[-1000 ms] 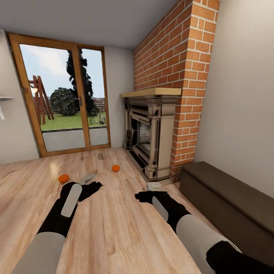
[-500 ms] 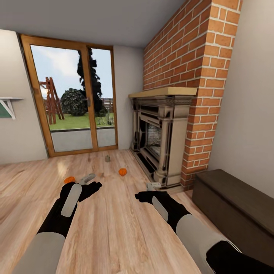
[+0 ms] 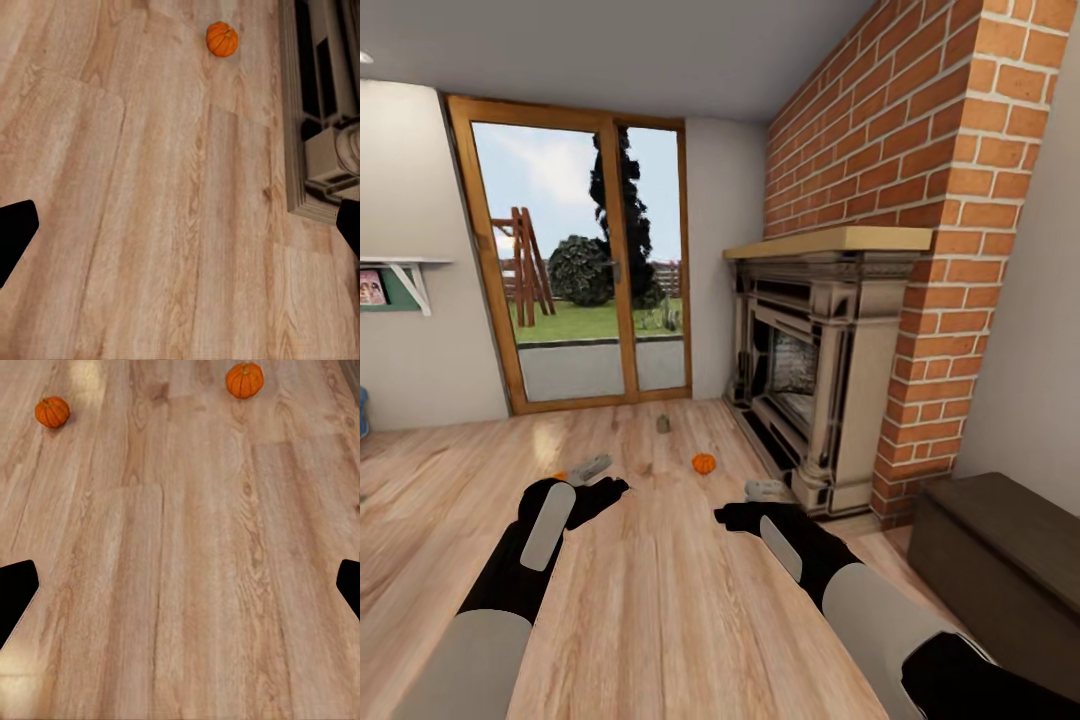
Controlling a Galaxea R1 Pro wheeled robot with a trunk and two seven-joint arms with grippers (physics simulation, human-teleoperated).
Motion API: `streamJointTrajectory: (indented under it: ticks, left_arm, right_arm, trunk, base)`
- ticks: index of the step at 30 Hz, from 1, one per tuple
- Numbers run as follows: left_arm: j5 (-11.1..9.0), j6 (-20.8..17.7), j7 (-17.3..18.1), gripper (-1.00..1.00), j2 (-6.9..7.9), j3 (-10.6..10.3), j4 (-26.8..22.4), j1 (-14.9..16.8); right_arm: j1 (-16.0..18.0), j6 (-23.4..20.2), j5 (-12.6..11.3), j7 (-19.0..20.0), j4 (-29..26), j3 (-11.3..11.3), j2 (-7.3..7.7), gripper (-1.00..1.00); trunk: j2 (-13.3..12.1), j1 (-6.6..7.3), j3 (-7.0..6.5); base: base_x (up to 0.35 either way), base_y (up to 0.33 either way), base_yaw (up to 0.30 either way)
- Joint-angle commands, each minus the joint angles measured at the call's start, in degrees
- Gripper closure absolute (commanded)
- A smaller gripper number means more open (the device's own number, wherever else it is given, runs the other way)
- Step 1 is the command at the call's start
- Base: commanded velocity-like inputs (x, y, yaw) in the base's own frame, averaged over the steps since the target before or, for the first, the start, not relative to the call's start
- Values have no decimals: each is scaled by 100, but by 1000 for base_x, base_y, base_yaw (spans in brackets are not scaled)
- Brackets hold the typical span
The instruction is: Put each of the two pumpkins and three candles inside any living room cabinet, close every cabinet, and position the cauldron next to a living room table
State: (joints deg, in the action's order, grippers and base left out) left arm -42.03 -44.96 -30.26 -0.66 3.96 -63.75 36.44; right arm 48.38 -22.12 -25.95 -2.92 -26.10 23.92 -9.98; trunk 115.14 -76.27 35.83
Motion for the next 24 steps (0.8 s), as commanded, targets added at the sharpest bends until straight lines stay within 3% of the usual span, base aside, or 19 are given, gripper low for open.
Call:
streamJointTrajectory:
  ticks: [1, 14, 24]
  left_arm:
    - [-60, -13, -50, -100, -5, 12, -6, 4]
    - [-60, -13, -50, -100, -5, 9, -6, 4]
    - [-60, -13, -50, -100, -5, 8, -5, 4]
  right_arm:
    - [5, -21, -42, -28, -9, 34, 5, -100]
    - [5, -21, -42, -25, -9, 34, 5, -100]
    - [5, -20, -42, -25, -9, 34, 5, -100]
  trunk:
    - [3, -3, 4]
    - [3, -3, -1]
    - [3, -3, -25]
  base:
    - [331, 98, 169]
    - [331, 77, 26]
    - [331, 80, 121]
